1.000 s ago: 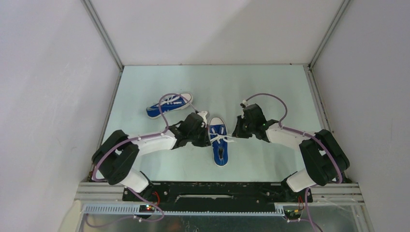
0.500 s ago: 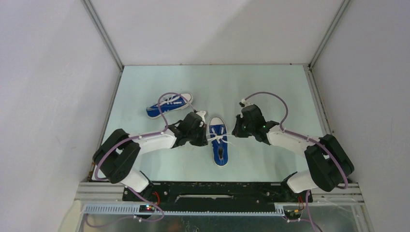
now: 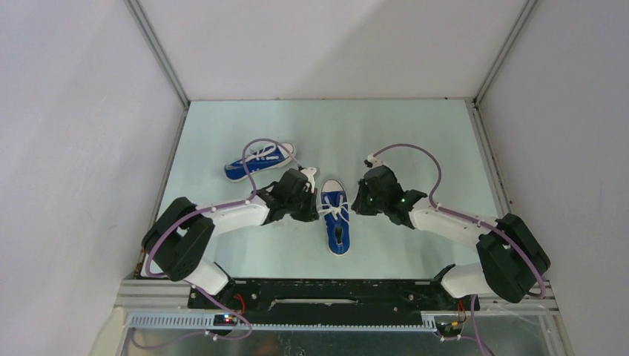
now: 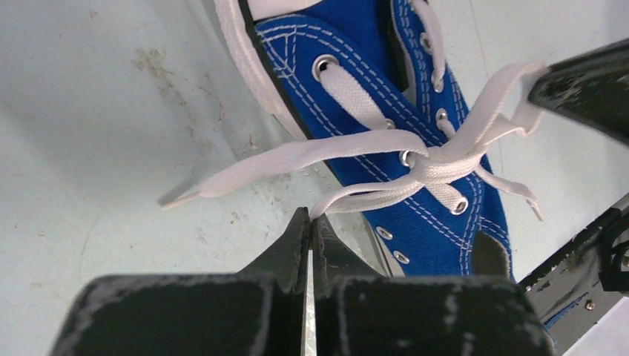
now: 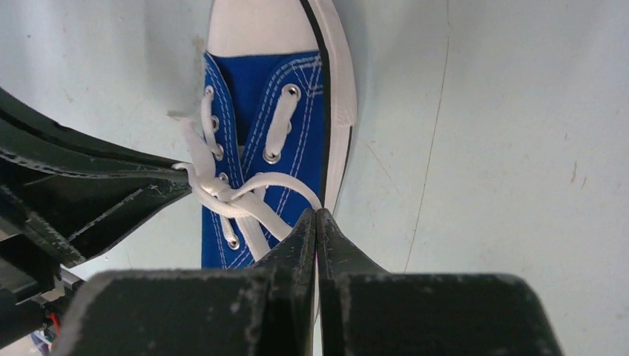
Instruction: Tie the shoes
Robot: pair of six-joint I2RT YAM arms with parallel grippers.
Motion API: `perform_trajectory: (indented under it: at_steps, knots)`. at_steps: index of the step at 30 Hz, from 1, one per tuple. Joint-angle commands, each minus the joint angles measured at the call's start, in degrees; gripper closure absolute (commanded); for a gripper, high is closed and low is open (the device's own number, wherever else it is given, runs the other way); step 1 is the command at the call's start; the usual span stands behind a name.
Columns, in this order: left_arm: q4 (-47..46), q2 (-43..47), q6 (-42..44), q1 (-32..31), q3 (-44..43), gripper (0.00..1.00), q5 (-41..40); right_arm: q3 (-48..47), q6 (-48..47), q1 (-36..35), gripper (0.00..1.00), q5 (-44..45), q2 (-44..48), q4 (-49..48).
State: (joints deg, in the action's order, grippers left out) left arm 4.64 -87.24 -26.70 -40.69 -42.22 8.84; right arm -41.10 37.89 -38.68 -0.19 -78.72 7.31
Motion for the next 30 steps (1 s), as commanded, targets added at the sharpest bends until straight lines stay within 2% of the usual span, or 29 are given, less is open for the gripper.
perform_trajectory:
  at_steps: [1,5,8,12,13,16,17,23,26,30]
  knots:
    - [-1.2,0.8,2.5,0.3,-2.3,1.0,1.3,-1.7,8.4,-2.8,1.0,8.3,1.9,3.6]
    - [-1.7,1.2,3.2,0.3,-2.2,1.0,2.5,-0.3,9.7,-4.2,1.0,8.2,2.9,2.5]
    - [-2.0,1.3,3.8,0.3,-2.3,1.0,3.1,-0.3,7.0,-3.7,0.93,7.9,3.8,2.4]
    - [-1.8,1.5,4.5,0.3,-2.5,1.0,3.2,-0.3,-1.5,-0.4,0.85,2.9,5.8,2.2]
    - [-1.8,1.4,4.6,0.3,-2.6,1.0,3.3,-0.3,-6.1,0.2,0.82,1.8,6.2,2.0]
    - [-2.1,1.4,5.4,0.3,-2.8,1.0,4.2,-0.6,-16.4,2.7,0.6,-5.1,7.9,2.6]
    - [-2.1,1.3,5.7,0.3,-2.8,1.0,4.4,-1.4,-18.0,3.6,0.56,-5.8,8.2,3.1]
    - [-2.1,0.7,6.6,0.3,-2.9,1.0,4.4,-4.4,-32.3,4.7,0.52,-12.0,7.4,2.6]
    - [-2.2,0.3,6.6,0.3,-3.2,0.99,4.5,-5.0,-44.9,4.3,0.51,-16.2,6.5,1.6]
    - [-2.3,0.0,6.6,0.3,-3.2,0.99,4.7,-7.9,-51.8,6.3,0.52,-25.3,5.5,3.6]
